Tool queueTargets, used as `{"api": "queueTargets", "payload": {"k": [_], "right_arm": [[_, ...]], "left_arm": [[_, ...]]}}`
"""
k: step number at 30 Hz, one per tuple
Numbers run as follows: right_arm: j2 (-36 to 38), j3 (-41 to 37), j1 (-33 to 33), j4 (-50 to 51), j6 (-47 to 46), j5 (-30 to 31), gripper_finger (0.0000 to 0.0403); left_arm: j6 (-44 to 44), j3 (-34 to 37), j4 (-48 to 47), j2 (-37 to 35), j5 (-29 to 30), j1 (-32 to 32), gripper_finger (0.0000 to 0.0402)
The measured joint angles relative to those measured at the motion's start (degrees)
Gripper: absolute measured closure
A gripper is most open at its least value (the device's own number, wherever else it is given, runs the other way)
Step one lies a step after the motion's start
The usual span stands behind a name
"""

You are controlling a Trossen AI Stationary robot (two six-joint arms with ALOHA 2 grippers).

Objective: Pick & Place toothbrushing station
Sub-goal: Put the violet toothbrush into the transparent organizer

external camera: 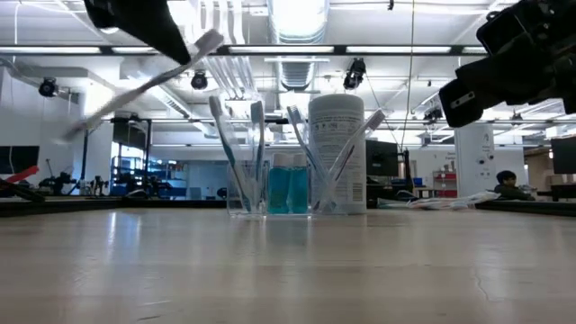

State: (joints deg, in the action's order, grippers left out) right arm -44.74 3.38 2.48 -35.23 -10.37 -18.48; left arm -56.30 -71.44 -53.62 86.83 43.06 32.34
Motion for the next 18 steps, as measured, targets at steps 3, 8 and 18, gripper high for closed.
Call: {"api": "queueTargets", "payload": {"k": [3, 8, 18], "right_arm": [[-0.1, -1.4, 0.0, -2.4, 0.0, 0.1, 0.0394], [-0.1, -1.7, 0.0, -7.8, 0.9, 0.5, 0.0394], [-0.1, -1.7, 0.0, -15.3, 5.8, 0.5, 0.0394]], "left_arm": [[12.5, 14.0, 21.3, -10.3, 5.2, 0.0, 0.0401], [43.4, 35.5, 67.5, -24.0, 0.0, -1.6, 0.0401], [61.9, 56.9, 110.2, -30.1, -9.8, -9.9, 0.0401]]}}
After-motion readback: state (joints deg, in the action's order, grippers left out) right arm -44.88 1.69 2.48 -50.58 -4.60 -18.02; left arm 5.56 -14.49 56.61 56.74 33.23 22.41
